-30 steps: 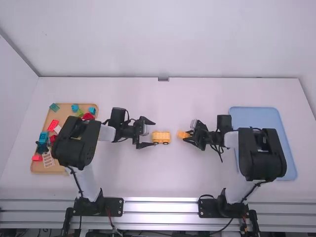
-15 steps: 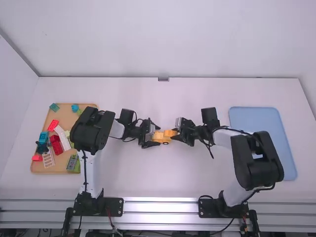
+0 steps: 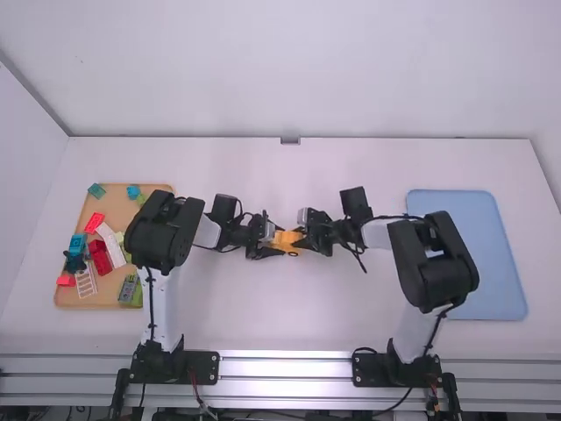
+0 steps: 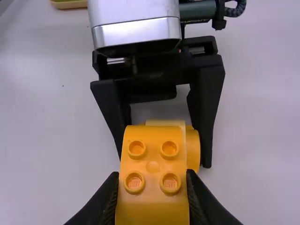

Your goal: Assemble lego blocks to make yellow taxi

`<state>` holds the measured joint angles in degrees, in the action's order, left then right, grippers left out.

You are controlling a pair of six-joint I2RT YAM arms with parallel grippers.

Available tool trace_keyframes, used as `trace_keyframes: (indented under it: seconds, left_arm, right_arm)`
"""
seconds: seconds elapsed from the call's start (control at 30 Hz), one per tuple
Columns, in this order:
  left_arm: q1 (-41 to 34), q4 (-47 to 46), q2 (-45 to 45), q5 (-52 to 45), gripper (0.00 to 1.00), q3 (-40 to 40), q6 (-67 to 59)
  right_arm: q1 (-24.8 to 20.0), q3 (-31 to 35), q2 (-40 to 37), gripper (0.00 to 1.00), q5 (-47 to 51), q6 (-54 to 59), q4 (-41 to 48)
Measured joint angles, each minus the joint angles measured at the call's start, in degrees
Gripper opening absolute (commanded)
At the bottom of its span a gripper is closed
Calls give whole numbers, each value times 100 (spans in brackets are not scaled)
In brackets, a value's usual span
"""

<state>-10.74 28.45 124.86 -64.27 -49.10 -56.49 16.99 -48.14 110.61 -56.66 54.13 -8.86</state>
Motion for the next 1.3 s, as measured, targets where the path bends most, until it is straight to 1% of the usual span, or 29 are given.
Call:
trace_keyframes:
  seconds: [0.13,0.37,0.6,1.0,1.3]
  left_arm:
    - [0,7,0,15,56,0,0]
    - [-2,96,0,92,56,0,170]
    - [0,83,0,109,56,0,251]
    - [-2,81,2,114,56,0,256]
    - [-2,96,0,118,55,0,269]
  right_arm:
    - [70,-76,157,0,4,-4,-20]
    - [72,-76,203,0,96,-11,-55]
    - [72,-79,444,0,-39,-278,-699]
    - [72,-127,459,0,33,-398,-645]
    - [72,76,459,0,57,-579,-1099]
